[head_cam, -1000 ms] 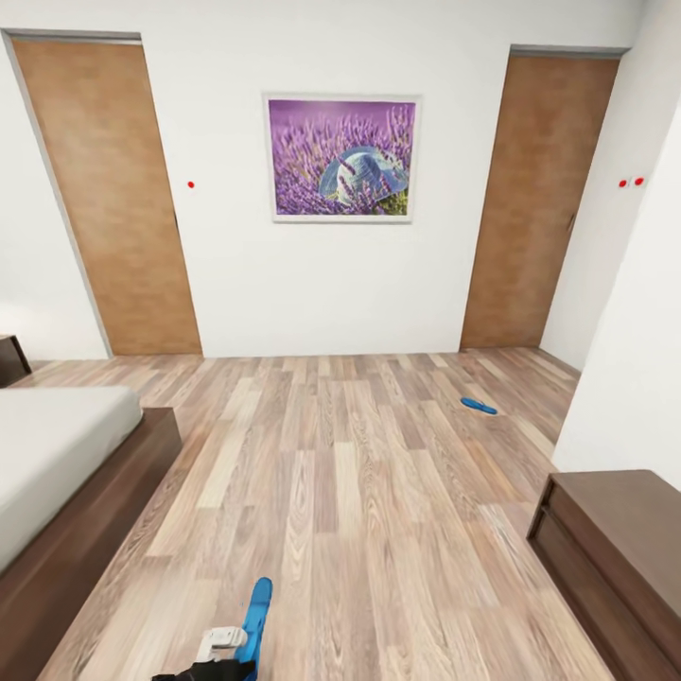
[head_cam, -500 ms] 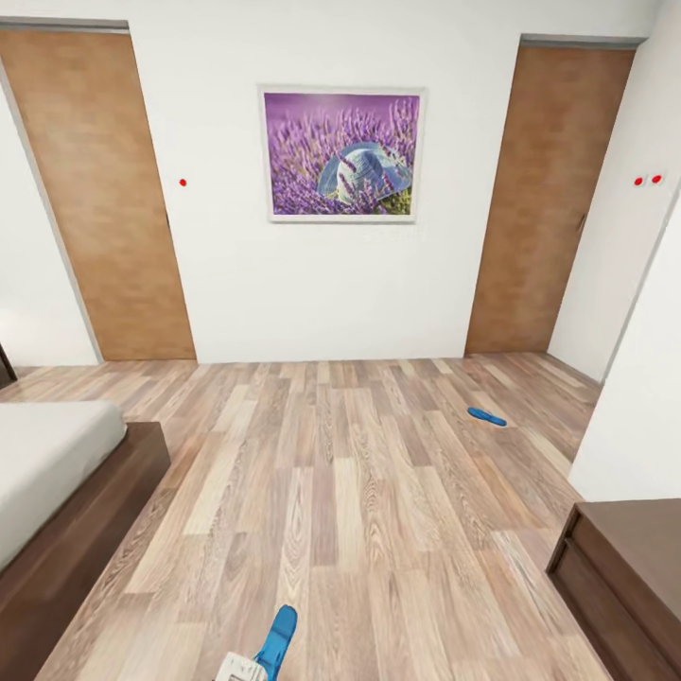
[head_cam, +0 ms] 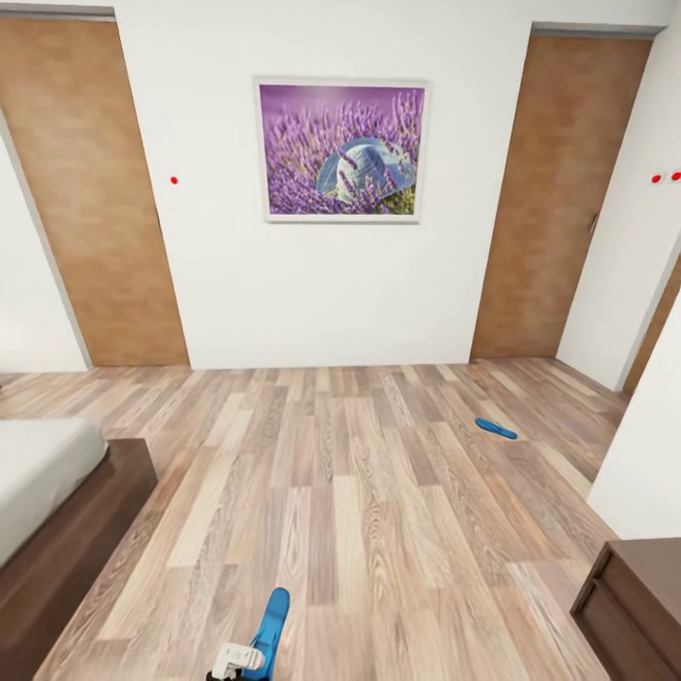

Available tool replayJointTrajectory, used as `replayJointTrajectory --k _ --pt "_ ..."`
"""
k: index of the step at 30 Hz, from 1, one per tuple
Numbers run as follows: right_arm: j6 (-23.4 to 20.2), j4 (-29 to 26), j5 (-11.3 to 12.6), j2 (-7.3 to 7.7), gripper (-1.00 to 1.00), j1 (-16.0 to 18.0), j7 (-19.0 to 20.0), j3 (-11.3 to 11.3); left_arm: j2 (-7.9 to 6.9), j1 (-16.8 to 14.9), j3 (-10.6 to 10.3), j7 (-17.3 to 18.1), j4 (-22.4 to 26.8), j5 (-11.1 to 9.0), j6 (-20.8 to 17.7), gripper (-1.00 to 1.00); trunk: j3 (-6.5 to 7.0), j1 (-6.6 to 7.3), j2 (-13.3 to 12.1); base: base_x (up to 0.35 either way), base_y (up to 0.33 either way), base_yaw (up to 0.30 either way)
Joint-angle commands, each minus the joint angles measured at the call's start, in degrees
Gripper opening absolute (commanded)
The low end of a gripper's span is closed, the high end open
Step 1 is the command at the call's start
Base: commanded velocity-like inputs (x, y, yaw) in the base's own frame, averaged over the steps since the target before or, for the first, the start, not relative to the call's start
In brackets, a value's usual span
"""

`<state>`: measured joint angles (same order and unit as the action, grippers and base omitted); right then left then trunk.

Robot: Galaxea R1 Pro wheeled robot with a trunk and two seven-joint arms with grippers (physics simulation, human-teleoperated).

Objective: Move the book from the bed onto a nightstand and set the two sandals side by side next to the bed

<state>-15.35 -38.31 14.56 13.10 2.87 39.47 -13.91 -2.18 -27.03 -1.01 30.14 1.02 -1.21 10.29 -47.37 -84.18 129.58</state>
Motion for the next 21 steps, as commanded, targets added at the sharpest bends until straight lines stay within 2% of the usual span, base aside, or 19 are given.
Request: replayJointTrajectory --k 1,21 --pt "-0.50 0.01 0.48 -0.03 1.00 0.03 0.49 -0.12 -0.01 -0.04 -0.05 0.18 -0.05 -0.18 0.23 -1.00 -0.06 -0.02 0.02 0.326 0.000 0.000" --pt "-0.12 0.00 0.41 -0.20 1.00 0.03 1.66 -0.23 -0.01 -0.04 -0.04 0.19 -0.05 -0.24 0.26 -1.00 -0.06 -0.02 0.02 0.326 0.000 0.000"
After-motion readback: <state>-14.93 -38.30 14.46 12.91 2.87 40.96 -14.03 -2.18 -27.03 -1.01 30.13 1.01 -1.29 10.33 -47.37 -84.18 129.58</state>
